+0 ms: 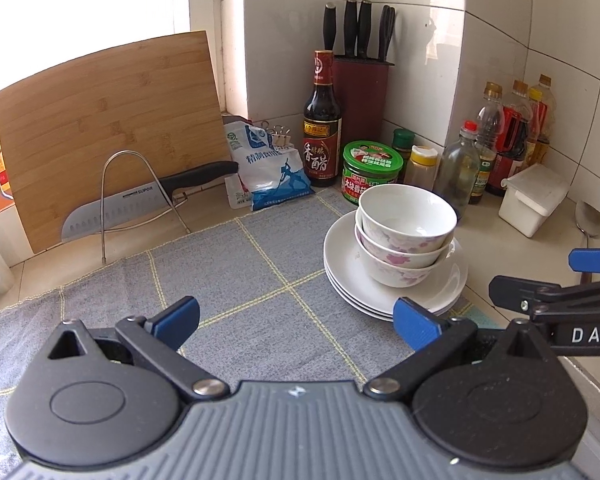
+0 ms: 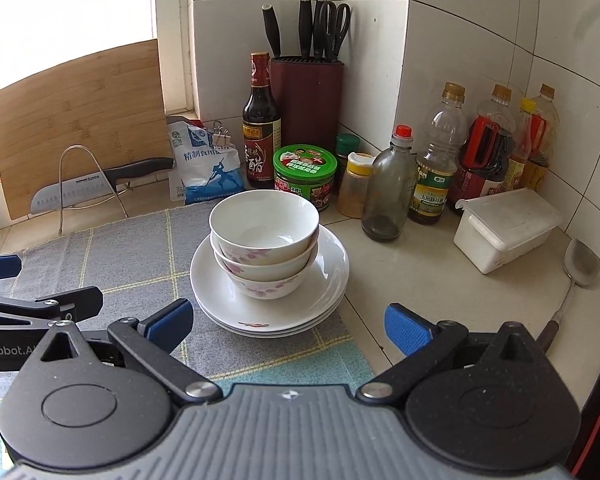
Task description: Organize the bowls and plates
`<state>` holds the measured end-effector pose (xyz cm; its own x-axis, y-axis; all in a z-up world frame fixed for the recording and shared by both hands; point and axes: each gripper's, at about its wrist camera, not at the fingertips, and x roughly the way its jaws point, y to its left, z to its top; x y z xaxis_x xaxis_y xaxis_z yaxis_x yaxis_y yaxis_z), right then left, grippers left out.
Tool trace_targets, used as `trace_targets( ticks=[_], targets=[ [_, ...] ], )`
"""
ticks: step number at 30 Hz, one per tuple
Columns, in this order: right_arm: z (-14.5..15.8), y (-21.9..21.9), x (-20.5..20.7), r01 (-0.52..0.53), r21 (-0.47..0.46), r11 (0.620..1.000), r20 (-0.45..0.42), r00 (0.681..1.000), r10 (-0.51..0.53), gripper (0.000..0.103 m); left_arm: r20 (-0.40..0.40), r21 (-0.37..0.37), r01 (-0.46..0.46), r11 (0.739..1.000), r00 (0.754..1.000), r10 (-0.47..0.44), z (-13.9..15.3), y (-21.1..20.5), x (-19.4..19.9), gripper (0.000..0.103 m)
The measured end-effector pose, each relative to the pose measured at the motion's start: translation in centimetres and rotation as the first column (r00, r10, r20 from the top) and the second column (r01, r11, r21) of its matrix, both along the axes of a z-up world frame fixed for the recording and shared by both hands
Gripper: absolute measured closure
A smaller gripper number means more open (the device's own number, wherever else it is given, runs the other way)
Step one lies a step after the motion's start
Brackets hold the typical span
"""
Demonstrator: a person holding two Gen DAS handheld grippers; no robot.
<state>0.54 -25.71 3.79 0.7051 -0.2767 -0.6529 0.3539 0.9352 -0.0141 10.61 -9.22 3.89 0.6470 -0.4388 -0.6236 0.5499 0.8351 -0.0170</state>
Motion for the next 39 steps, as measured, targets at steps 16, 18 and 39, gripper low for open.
trace_targets(
  ticks=[16, 18, 39],
  targets=[
    [0.35, 0.05, -0.16, -0.001, 0.003, 1.000, 0.010, 1.000, 0.001, 0.000, 0.008, -0.001, 0.001, 1.000, 1.000, -0.001, 0.43, -0.03, 0.01, 0.001],
    [0.43, 0.09, -0.13, -0.002, 0.001, 1.000, 0.011, 1.000, 0.002, 0.000, 0.007, -0.001, 0.000, 1.000, 1.000, 0.000, 0.50, -0.03, 0.03, 0.001],
    [0.90, 0.32, 0.16, -0.015, -0.010, 1.000, 0.017, 1.000, 0.015, 0.000, 0.003, -0.002, -0.011, 1.000, 1.000, 0.011, 0.45, -0.08, 0.33, 0.001]
  ],
)
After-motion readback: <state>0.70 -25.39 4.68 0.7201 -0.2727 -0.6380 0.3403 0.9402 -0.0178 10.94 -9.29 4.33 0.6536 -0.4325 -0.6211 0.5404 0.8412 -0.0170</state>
